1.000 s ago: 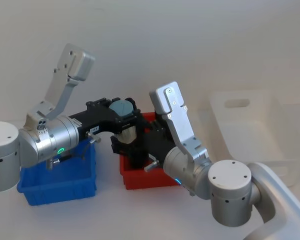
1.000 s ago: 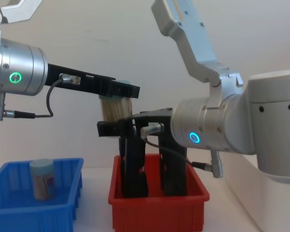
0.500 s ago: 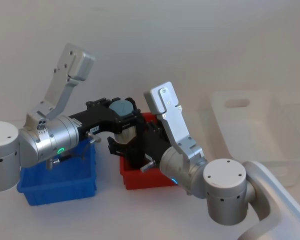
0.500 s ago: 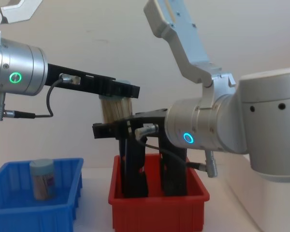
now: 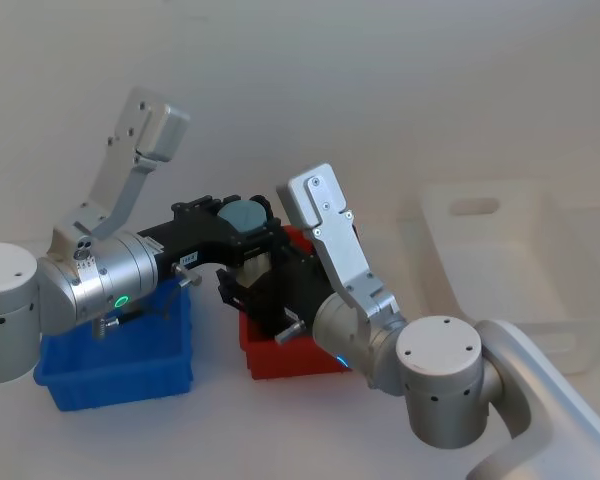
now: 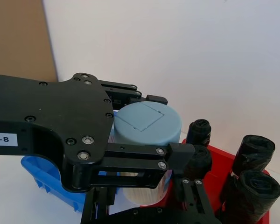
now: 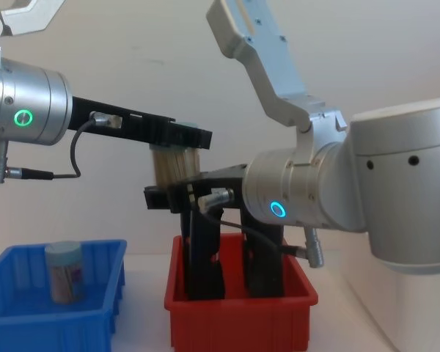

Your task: Pick the cotton swabs from the blue box and place them into the white box.

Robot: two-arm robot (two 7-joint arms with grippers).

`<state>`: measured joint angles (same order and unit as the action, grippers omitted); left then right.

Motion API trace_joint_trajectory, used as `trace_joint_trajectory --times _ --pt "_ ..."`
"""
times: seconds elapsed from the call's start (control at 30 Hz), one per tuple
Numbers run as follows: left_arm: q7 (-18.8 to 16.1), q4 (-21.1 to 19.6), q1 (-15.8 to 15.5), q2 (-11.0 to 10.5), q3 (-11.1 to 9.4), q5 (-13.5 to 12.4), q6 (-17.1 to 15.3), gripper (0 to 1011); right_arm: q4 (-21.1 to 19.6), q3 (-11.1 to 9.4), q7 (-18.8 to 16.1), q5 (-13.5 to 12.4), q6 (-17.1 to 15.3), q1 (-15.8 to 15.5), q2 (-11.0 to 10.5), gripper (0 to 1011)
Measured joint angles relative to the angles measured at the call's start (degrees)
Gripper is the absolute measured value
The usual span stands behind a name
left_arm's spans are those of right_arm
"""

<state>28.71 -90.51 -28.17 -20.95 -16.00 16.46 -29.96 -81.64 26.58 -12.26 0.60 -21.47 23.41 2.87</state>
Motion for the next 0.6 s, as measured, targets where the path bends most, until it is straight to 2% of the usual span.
trace_joint_trajectory --times 0.07,0.17,0.6 --pt "0.0 0.0 0.0 0.0 0.0 0.0 0.0 670 0.0 0.0 0.0 0.2 0.0 0.0 0.0 682" --pt "0.0 0.0 0.0 0.0 0.0 0.0 0.0 670 0.0 0.0 0.1 0.4 0.0 0.0 0.0 639" --pt "0.0 0.0 0.0 0.0 0.0 0.0 0.0 691 0.0 0.3 -0.1 1.0 0.2 0.1 0.1 637"
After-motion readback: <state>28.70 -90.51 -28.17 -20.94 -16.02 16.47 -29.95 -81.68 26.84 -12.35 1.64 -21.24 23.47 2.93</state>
